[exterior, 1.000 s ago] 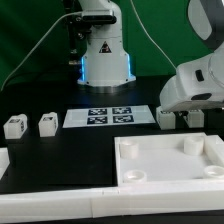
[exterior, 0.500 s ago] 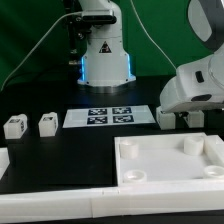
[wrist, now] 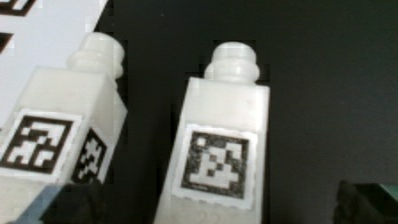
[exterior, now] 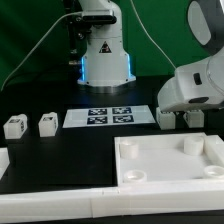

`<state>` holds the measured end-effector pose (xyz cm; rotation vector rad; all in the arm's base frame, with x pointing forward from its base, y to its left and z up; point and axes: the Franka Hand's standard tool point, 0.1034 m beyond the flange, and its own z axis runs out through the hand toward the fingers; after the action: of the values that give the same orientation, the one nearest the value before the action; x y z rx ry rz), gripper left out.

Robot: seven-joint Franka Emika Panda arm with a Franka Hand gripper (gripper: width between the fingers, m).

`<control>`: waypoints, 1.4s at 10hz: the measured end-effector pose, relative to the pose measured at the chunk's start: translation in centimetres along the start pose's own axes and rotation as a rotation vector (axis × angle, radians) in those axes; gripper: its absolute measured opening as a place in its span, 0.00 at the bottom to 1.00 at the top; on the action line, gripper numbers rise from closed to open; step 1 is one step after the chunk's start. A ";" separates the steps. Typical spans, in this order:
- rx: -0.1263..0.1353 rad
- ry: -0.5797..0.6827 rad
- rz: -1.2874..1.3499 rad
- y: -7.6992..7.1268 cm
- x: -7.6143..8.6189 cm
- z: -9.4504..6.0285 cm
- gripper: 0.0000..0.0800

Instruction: Assemble one leg

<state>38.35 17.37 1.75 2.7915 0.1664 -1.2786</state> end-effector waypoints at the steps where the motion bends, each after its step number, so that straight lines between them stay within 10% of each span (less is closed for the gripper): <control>1: 0.000 -0.018 0.005 0.1 0.1 0.4 0.81; 6: -0.004 -0.042 0.012 0.0 0.1 1.0 0.77; 9: -0.004 -0.042 0.012 0.0 0.1 1.0 0.36; 14: -0.004 -0.042 0.012 0.0 0.1 1.0 0.36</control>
Offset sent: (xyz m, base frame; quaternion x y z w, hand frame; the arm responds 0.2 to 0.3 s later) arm 0.0000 0.0000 0.0000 0.0000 0.0000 0.0000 1.0000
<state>37.67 17.27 0.99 2.7553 0.1494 -1.3313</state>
